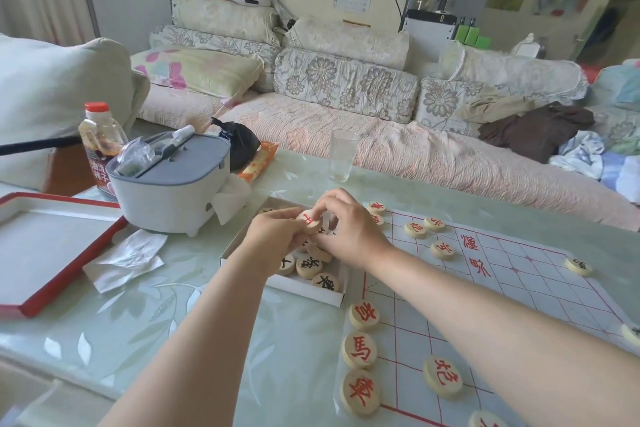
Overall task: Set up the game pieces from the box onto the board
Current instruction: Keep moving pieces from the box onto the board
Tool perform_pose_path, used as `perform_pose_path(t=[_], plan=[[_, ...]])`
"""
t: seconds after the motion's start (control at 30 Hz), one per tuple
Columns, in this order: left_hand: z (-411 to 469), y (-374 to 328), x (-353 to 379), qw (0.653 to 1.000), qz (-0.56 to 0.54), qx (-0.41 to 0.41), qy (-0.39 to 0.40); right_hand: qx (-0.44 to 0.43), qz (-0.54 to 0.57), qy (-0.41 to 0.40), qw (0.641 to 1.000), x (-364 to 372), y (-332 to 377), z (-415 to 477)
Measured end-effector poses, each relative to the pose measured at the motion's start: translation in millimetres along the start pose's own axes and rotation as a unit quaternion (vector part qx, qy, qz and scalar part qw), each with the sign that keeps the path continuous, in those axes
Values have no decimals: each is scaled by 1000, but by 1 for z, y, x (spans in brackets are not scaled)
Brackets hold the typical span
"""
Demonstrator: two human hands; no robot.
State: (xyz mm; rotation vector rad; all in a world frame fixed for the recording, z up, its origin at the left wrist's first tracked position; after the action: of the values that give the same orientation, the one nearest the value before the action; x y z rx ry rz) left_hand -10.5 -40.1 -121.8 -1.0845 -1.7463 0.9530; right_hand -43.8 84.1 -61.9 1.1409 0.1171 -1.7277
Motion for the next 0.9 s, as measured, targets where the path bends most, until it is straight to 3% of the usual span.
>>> perform_pose_path(t=[0.17, 0.47, 0.73, 0.9], plan=[[12, -3, -18, 993, 87, 25, -79, 150, -27, 113, 982, 5, -39, -13], [6, -9, -7, 986, 145, 33, -77, 144, -143, 268, 942, 27, -43, -26], [12, -9, -3, 976, 198, 48, -80, 121, -154, 299, 934, 33, -40, -21], [11, -14, -7, 960, 250, 72, -106, 102, -122, 230, 960, 23, -36, -20]])
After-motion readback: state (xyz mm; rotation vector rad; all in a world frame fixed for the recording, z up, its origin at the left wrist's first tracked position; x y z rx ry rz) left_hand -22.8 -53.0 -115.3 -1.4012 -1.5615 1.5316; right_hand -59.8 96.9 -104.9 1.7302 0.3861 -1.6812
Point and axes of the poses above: each hand's wrist, its own z-axis towards the middle knuckle, its own x-axis out of the palm, y = z × x, the point moved 10 cm from there along z, towards the middle knuckle, and after that the axes turned 7 degrees about -x, right-handed, at the moved point
